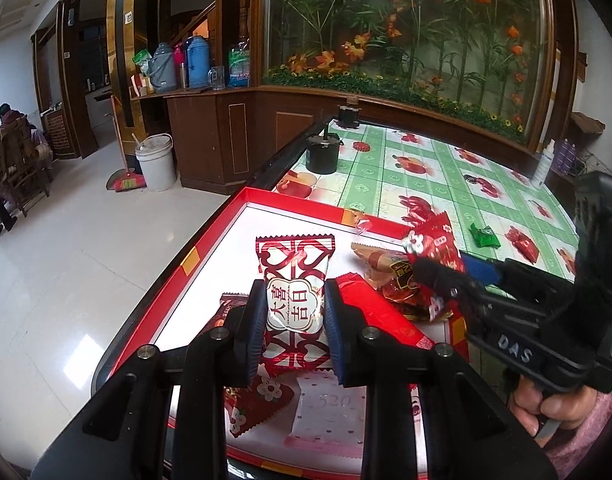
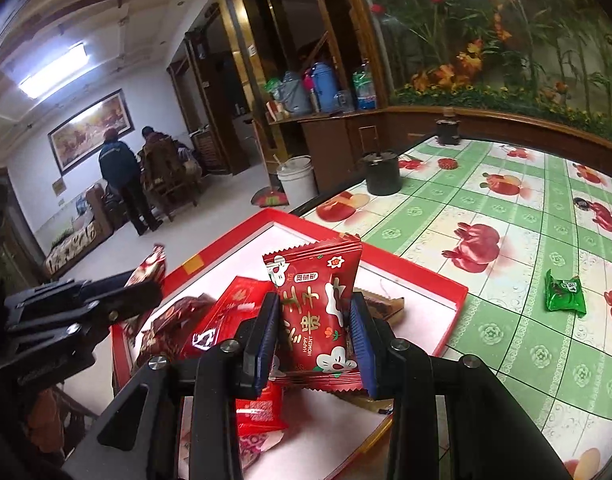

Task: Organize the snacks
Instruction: 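Lower both packets into the tray and open both grippers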

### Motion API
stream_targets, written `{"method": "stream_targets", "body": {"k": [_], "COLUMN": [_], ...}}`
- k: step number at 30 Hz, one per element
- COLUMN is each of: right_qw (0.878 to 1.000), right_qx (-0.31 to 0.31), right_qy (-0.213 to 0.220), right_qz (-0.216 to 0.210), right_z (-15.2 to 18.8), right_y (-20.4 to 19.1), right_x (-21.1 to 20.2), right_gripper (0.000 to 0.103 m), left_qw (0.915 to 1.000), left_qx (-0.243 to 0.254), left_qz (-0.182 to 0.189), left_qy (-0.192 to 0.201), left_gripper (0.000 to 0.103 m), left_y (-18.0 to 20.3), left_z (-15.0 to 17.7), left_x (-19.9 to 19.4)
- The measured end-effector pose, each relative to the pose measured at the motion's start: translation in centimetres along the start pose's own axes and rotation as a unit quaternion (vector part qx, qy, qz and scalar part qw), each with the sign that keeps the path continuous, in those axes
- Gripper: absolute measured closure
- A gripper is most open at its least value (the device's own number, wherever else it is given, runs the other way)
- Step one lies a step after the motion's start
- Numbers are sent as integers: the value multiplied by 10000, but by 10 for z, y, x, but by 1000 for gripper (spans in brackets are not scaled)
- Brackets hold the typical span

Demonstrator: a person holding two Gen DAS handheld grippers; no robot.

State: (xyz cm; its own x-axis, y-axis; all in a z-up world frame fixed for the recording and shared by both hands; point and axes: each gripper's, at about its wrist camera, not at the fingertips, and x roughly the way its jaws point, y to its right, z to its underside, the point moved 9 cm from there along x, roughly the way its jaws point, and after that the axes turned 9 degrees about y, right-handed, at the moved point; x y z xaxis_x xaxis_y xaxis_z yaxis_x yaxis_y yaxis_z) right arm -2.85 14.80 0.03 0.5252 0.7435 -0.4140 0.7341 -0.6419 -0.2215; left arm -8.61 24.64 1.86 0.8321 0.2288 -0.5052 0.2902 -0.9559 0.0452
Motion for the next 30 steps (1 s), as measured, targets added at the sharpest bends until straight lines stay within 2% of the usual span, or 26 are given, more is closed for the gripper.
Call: {"method": "stream_targets", "body": {"k": [7, 26, 30], "right_qw": [9995, 9988, 9985], "right_qx": [-281, -407, -449], "right_qy": [-99, -274, -326], "right_qz": [-50, -48, -10], "right_z": [9, 16, 19], "right_y": [-12, -17, -17], "right_x": [-1, 2, 3], "right_gripper": [68, 68, 65], "left_qw": [10000, 9997, 9997], "left_qx": [35, 84, 13], "left_qz": [-35, -109, -119], "left_qy": [-56, -182, -230], "left_gripper": [78, 78, 77], "left_y": [2, 4, 3], "left_z": [1, 3, 5], "left_x": [5, 8, 10]}}
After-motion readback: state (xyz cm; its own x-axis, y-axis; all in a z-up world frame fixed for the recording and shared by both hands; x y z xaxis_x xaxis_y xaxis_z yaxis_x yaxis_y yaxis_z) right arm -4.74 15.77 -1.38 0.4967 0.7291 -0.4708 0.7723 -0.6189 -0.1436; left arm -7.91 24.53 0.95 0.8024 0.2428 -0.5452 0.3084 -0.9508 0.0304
